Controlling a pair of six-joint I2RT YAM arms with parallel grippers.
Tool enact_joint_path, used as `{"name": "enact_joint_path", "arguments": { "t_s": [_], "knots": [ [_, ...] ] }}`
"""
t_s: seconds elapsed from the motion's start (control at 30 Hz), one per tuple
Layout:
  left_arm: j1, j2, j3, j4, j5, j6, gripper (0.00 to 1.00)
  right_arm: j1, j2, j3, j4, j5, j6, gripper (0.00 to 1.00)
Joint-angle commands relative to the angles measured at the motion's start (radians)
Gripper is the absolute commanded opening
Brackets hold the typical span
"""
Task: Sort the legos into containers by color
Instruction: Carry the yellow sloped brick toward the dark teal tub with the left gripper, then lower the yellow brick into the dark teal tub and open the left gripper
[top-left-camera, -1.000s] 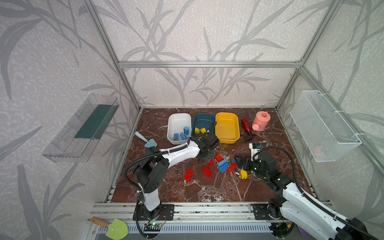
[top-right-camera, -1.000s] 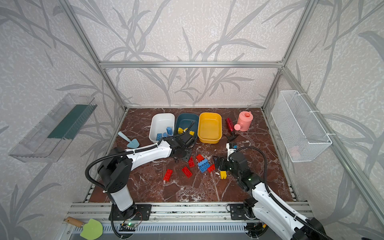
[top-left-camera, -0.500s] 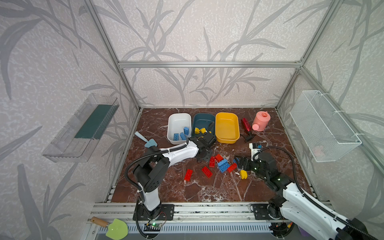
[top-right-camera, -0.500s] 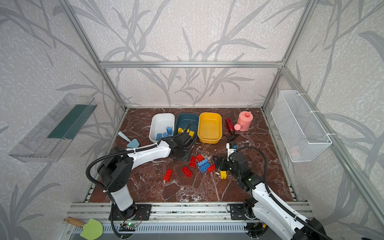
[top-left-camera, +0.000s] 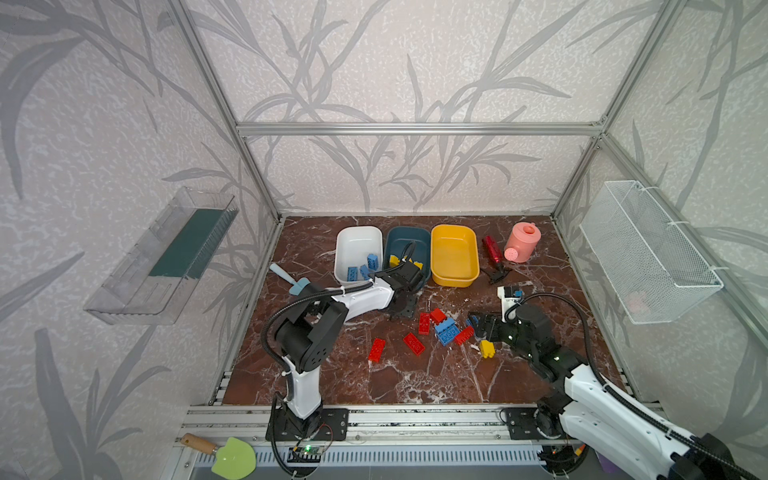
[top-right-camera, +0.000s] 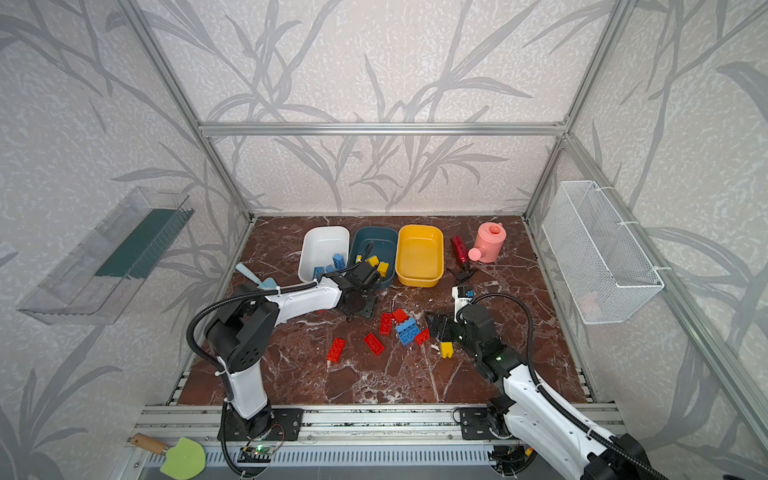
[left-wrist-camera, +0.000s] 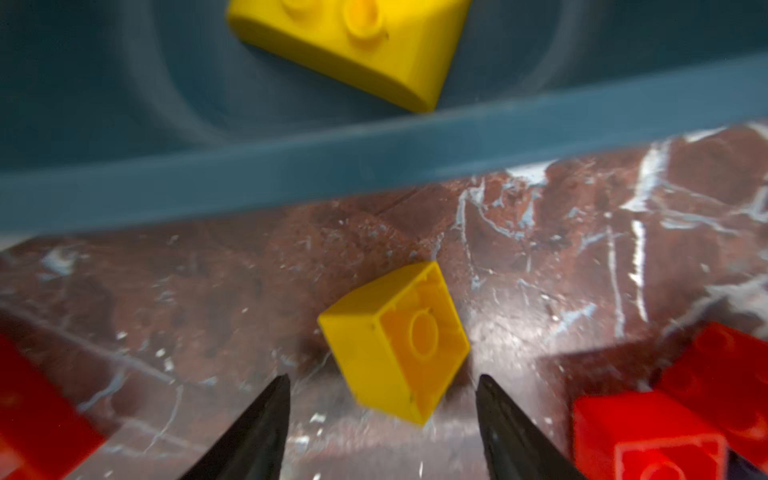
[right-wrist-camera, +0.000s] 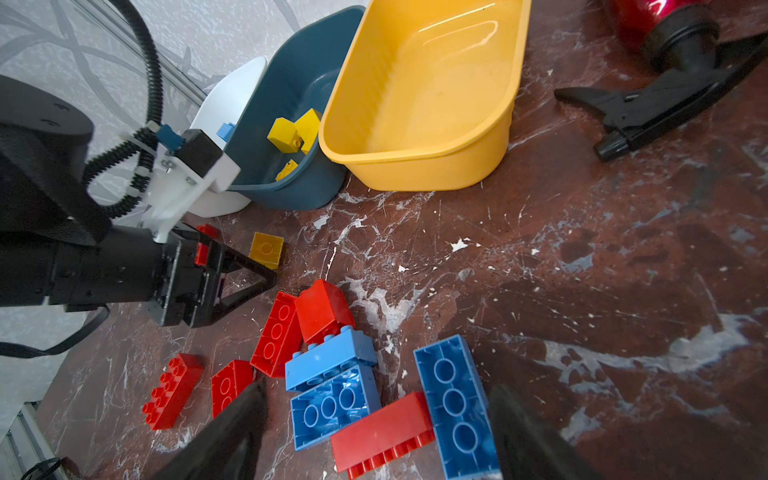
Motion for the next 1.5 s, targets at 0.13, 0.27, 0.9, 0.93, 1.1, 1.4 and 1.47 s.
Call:
{"name": "enact_joint_path", "arguments": {
  "t_s": [0.13,0.27,0.9,0.93,1.1,1.4,1.47],
  "knots": [
    [0.008,0.061,0.075,-0.012,-0.020,-0.035,0.66,-0.004,0.003,-0.015,0.027,-0.010,0.007,0.84],
    [0.008,0.074,0.081,-0.009,-0.020,-0.040,0.61,-0.003,0.003,-0.015,0.030,-0.011,0.008,0.84],
    [0.008,0.008,0.085,-0.027,-0.014,-0.042,0.41,-0.003,0.001,-0.021,0.042,-0.021,0.008,0.84],
    [0.008,-0.011,0.086,-0.033,-0.014,-0.038,0.41,-0.003,0.002,-0.022,0.044,-0.022,0.009,0.84],
    [0.011,-0.080,0.119,-0.078,-0.012,-0.016,0.41,-0.003,0.008,-0.021,0.048,-0.027,0.010,0.84],
    [0.052,-0.096,0.273,-0.166,-0.026,0.026,0.41,-0.003,0.014,-0.022,0.060,-0.035,0.014,0.84],
    [0.074,-0.075,0.313,-0.171,-0.001,0.032,0.41,-0.004,0.017,-0.022,0.062,-0.036,0.014,0.84]
  ]
}}
